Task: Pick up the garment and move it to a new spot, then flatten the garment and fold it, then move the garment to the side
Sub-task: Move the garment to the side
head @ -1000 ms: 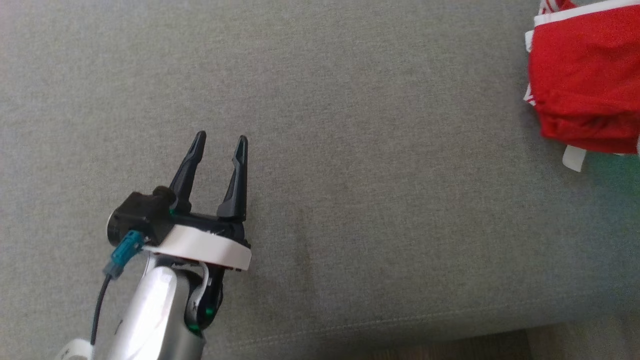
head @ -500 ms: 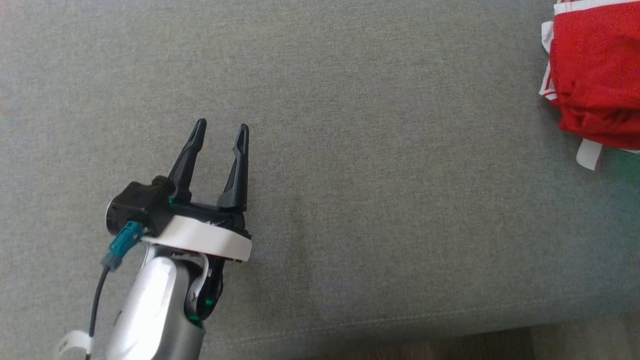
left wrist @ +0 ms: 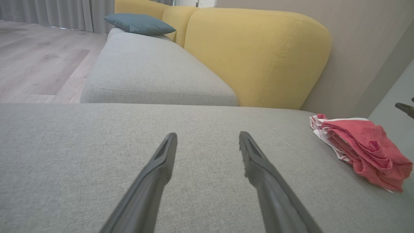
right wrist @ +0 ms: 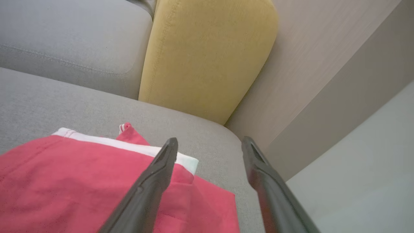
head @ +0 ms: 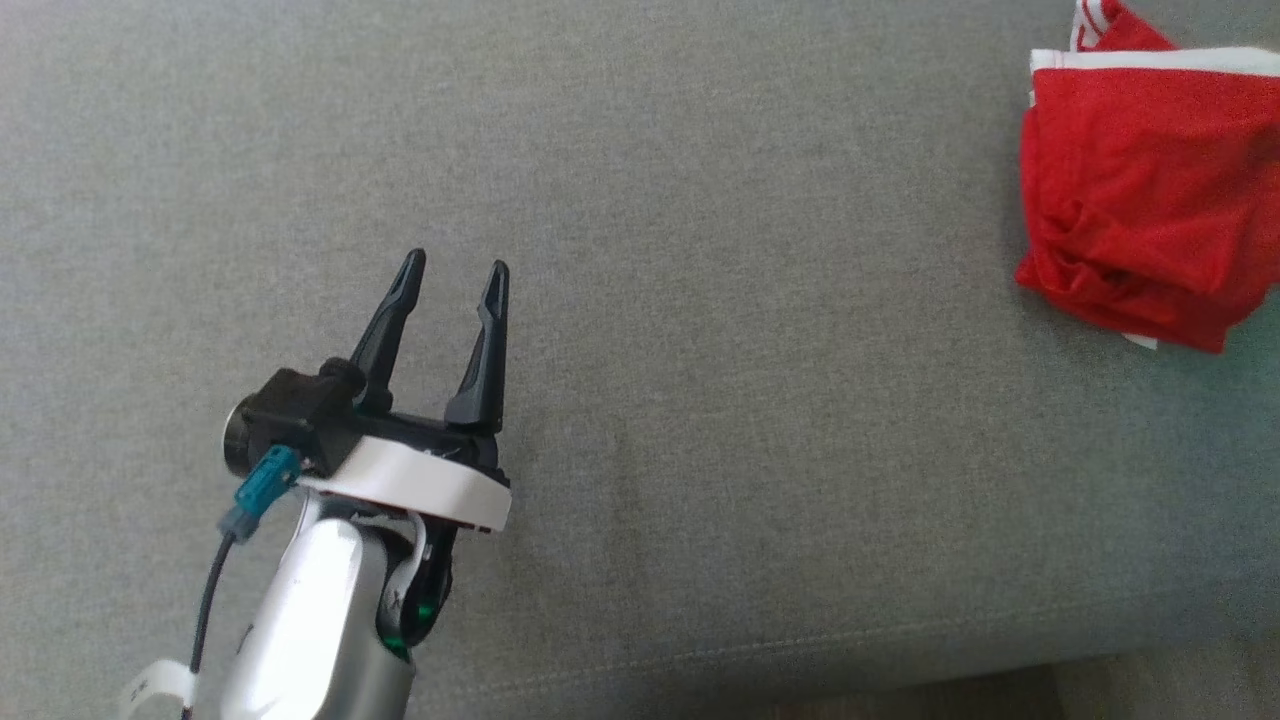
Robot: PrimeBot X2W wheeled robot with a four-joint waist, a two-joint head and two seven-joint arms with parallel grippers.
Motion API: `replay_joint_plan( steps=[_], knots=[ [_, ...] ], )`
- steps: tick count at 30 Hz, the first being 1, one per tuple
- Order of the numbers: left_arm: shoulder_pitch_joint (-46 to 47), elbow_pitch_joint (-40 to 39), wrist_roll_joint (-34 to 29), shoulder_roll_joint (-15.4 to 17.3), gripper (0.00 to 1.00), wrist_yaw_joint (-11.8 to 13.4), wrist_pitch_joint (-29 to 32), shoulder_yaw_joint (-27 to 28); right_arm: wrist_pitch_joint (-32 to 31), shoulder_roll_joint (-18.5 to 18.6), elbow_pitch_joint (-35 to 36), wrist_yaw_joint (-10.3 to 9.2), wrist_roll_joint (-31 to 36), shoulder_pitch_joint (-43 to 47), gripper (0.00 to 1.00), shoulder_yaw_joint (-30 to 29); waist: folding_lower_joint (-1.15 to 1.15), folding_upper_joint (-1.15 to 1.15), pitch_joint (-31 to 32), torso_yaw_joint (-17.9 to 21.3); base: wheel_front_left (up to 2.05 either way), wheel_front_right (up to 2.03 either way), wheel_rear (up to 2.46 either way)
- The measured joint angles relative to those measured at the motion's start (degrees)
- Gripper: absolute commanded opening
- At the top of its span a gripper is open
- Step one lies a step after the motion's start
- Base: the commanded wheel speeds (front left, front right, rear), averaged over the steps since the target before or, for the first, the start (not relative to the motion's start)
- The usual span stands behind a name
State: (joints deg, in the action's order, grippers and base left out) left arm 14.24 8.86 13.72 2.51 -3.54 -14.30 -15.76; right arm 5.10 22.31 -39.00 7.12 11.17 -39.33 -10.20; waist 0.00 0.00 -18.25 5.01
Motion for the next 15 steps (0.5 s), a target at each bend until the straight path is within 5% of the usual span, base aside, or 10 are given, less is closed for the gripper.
replay_joint_plan(
  steps=[15],
  knots=[
    [-3.56,-0.24,1.09,0.02,1.00,0.90,0.00,0.19,2.54,-9.84,10.26,0.00,-4.57,3.00,1.00,6.73,0.00,0.00,6.74,-0.90,0.00,0.00,0.00]
  ],
)
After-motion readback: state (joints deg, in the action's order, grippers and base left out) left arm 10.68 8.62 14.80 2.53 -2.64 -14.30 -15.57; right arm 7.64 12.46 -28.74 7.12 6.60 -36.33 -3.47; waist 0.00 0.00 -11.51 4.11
